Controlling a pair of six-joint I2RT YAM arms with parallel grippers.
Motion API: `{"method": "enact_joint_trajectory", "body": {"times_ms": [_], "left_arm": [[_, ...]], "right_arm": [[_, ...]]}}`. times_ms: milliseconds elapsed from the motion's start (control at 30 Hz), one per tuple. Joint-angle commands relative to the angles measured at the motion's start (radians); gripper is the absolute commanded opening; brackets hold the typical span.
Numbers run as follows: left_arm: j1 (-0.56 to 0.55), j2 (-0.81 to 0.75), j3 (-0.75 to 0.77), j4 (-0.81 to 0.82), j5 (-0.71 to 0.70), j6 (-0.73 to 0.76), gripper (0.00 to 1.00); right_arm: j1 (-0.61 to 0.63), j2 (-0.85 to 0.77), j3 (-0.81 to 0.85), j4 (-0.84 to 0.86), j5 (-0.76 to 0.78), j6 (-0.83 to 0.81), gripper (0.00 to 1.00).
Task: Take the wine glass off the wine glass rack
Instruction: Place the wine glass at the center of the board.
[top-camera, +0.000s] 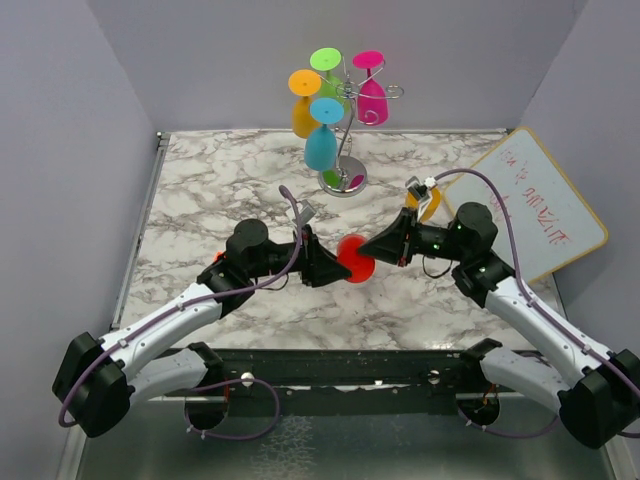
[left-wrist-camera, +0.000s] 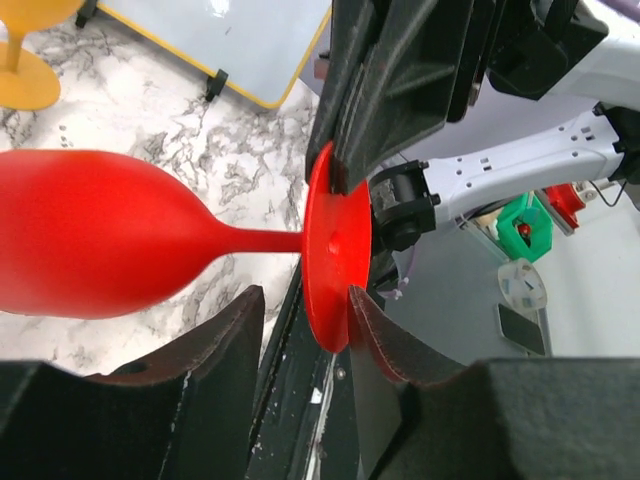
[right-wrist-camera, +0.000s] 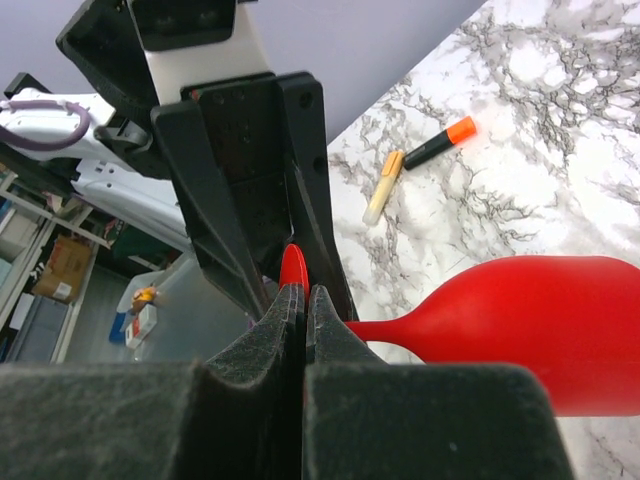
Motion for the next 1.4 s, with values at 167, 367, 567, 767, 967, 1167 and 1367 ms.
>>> {"method": "enact_joint_trajectory", "body": {"times_ms": [167, 367, 567, 767, 967, 1167, 1367], "left_arm": [[-0.007, -0.003, 0.038, 0.022, -0.047, 0.017, 0.36], [-0.007, 0.030, 0.031, 0.024, 0.039, 0.057, 0.14], [-0.010, 0.046, 0.036, 0.022, 0.099, 0.048, 0.17], [-0.010, 0.035, 0.025, 0.022, 0.095, 0.046, 0.30], [-0.010, 0.072, 0.039, 0.022, 0.118, 0.052, 0.25], [-0.018, 0.083, 0.046, 0.021, 0.109, 0.055, 0.06], [-0.020, 0.041, 0.020, 0.021, 0.096, 0.082, 0.00]], "right_arm": [[0.010, -0.056, -0.047, -0.022, -0.023, -0.015, 0.01], [0.010, -0.054, -0.077, 0.025, -0.005, 0.009, 0.01], [0.009, -0.028, -0.085, 0.060, -0.011, 0.024, 0.01], [0.009, -0.046, -0.096, 0.062, 0.003, 0.019, 0.01], [0.009, -0.071, -0.099, 0.066, 0.018, 0.032, 0.01], [0.009, -0.105, -0.094, 0.013, 0.035, 0.005, 0.01], [0.009, -0.100, -0.069, -0.047, 0.020, 0.004, 0.36]]}}
